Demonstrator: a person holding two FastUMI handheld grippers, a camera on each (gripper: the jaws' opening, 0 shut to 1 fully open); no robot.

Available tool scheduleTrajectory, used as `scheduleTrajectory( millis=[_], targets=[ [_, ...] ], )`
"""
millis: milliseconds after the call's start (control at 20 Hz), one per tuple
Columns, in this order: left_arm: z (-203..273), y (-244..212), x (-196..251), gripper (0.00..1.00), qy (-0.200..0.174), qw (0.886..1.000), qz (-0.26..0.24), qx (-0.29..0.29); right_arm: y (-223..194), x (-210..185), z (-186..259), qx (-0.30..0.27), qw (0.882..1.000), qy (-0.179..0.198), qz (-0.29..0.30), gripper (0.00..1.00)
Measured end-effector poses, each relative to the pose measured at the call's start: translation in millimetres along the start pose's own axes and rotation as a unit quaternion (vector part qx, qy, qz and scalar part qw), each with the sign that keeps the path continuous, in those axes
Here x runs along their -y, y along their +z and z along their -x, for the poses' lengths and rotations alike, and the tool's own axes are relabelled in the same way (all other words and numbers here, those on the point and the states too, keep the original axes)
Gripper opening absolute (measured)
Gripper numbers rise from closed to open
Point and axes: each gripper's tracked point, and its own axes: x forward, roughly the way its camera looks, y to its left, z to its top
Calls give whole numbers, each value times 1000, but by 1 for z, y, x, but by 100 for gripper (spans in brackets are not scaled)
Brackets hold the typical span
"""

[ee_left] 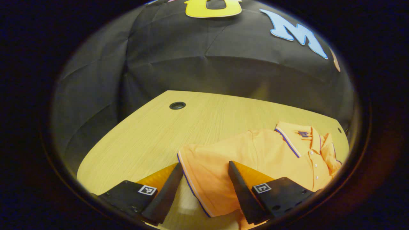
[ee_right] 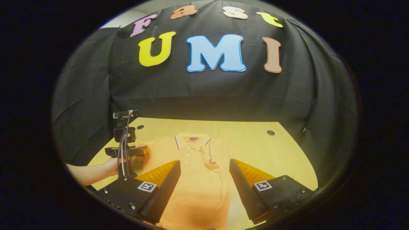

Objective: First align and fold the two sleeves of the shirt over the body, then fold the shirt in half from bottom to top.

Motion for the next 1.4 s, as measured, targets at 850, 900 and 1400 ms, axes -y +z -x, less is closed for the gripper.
scheduleTrajectory(
  millis=[850, 900, 1400],
  targets=[
    [32, 49, 65, 11, -41, 996, -55, 52, -8, 15, -5, -5, 1000, -6, -7, 95],
    [33, 51, 74, 11, -47, 995, -64, 53, -8, 14, -5, -4, 1000, -5, -9, 95],
    [24, 19, 140, 11, -130, 986, -107, 5, -18, 7, 7, -2, 999, -49, -22, 95]
  ],
)
